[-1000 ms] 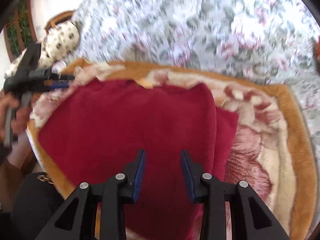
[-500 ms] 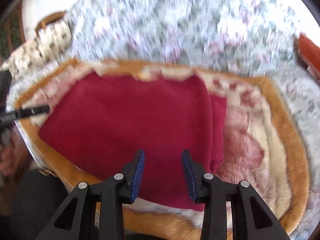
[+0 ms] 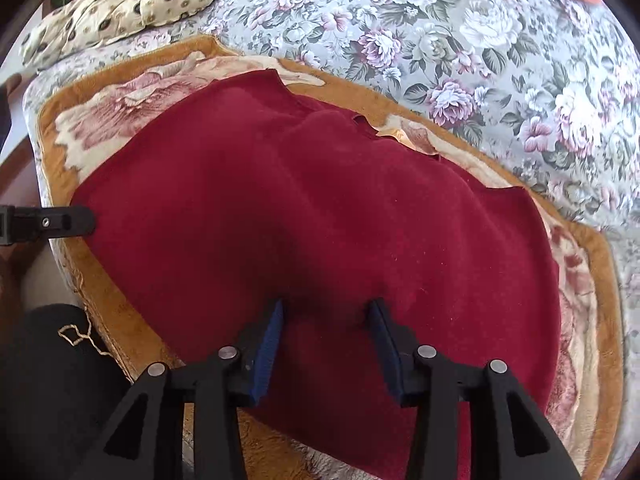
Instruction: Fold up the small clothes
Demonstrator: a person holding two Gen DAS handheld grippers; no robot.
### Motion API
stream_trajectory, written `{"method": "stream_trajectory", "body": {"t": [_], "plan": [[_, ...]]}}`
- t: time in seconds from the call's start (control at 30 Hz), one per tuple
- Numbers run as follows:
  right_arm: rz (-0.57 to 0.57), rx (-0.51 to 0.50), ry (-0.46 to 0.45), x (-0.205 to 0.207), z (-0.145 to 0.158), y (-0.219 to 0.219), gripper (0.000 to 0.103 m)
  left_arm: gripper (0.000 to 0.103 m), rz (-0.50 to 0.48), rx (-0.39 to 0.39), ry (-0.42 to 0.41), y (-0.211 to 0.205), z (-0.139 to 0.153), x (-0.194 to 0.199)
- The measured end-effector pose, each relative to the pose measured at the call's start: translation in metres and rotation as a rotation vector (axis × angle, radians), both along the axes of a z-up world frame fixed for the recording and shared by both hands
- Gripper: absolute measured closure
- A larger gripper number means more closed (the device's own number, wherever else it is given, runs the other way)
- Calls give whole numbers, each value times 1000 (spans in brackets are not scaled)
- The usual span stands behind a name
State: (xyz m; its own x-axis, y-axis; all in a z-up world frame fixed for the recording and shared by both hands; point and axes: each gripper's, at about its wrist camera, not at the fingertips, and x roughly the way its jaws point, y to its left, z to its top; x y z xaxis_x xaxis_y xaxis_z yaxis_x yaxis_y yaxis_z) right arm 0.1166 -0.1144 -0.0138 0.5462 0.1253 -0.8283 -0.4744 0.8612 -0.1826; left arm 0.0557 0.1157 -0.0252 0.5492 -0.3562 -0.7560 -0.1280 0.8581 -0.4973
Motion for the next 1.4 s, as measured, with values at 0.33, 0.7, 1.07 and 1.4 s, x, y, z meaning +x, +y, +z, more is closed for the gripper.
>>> {"method": "stream_trajectory", "body": {"t": [0.33,0.7,1.07,1.4], "plan": [[7,252,69,1,15,-29,43,32,38,95,46,-21,-4,-8],[-245,85,-224,-59,39,-67,43,29,32,67,42,-18,-6,-6],[-345,90,-194,-50,32,-87,43,29,-8,-331,-28,2,-15,1],[-310,69,-185,-49,29,-81,43,59,217,-430,-58,27,-19,3]]}}
